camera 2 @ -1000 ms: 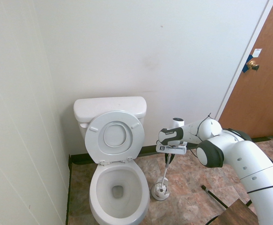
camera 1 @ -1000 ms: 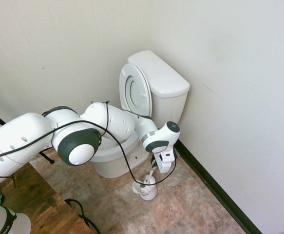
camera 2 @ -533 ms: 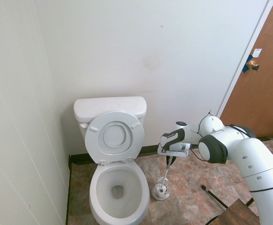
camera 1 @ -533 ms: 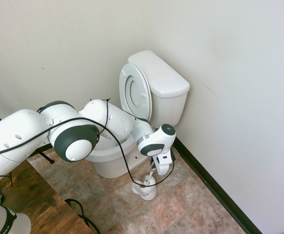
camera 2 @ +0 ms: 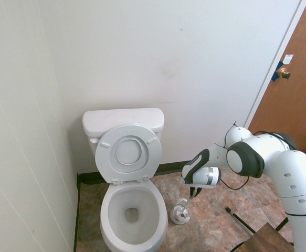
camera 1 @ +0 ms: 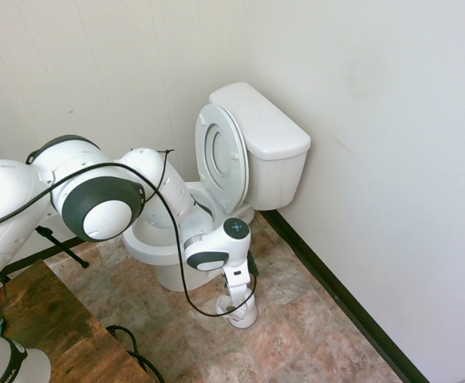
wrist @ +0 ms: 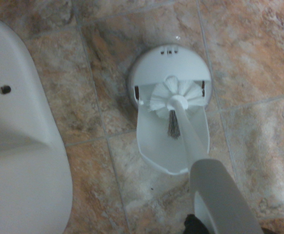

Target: Clean the toilet

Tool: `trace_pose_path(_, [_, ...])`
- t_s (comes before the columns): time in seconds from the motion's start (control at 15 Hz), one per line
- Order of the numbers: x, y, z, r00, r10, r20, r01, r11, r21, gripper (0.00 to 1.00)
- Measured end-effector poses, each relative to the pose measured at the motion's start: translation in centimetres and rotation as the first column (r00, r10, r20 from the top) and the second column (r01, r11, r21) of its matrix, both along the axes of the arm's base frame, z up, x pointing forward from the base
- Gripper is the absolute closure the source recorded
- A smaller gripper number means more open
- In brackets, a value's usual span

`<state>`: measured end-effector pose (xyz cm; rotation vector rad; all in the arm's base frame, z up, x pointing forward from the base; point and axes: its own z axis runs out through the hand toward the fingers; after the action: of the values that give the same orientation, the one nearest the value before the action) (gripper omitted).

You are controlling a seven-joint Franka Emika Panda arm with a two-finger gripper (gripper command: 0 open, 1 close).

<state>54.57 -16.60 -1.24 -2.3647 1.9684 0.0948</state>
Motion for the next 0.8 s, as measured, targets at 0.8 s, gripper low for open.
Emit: trace_pose_path(0.8, [-6.4, 1.4, 13.2, 0.999, 0.004, 0.053, -0.001, 0.999, -0.053, 1.00])
